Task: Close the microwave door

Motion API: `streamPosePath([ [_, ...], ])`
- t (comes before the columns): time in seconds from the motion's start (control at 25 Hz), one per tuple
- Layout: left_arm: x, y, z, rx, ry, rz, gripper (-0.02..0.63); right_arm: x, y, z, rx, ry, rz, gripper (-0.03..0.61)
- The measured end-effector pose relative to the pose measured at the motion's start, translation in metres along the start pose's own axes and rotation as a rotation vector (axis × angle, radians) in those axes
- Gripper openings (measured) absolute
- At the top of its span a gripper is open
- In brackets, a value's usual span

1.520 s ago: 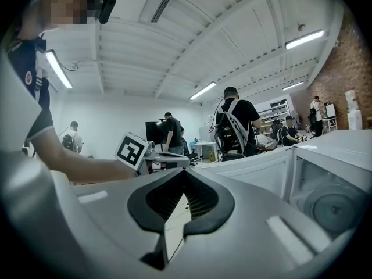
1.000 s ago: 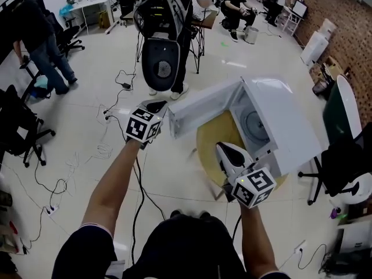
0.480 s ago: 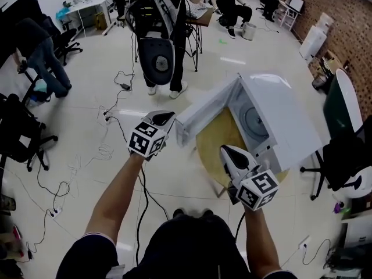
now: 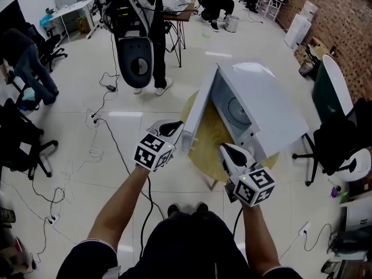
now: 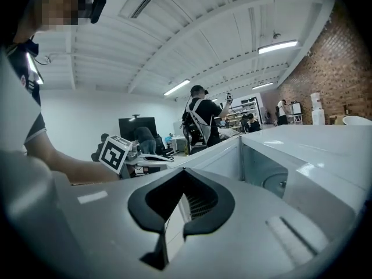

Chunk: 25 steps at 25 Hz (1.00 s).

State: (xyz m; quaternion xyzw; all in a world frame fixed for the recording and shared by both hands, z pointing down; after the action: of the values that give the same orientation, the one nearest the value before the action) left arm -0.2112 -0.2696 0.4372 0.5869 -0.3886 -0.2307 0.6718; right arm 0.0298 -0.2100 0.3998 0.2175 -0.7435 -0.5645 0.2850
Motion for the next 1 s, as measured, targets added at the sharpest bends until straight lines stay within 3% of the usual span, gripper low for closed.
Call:
streamPosePath([
  [0.44, 0.062, -0.009, -0.067, 0.0, 0.126, 0.011, 0.003, -0.059, 0.007, -0.033, 0.038, 0.101, -0.011, 0.002],
  [1.0, 0.134, -0.027, -0.12, 0.082, 0.289, 0.024, 0.003, -0.102, 0.006, -0.059, 0.057, 0.189, -0.041, 0.002],
])
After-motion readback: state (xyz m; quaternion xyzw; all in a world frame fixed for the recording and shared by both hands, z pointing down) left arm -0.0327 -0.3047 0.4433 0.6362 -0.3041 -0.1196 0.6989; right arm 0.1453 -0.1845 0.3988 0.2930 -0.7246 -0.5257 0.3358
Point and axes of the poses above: the fingertips, and each gripper's own axes: x forward along the fingers, z to its left, y out of its underside, the point moved 9 cm from there along -x, backward along the fingers, and after that the axes turned 3 degrees about -z, right-handed, at the moved point
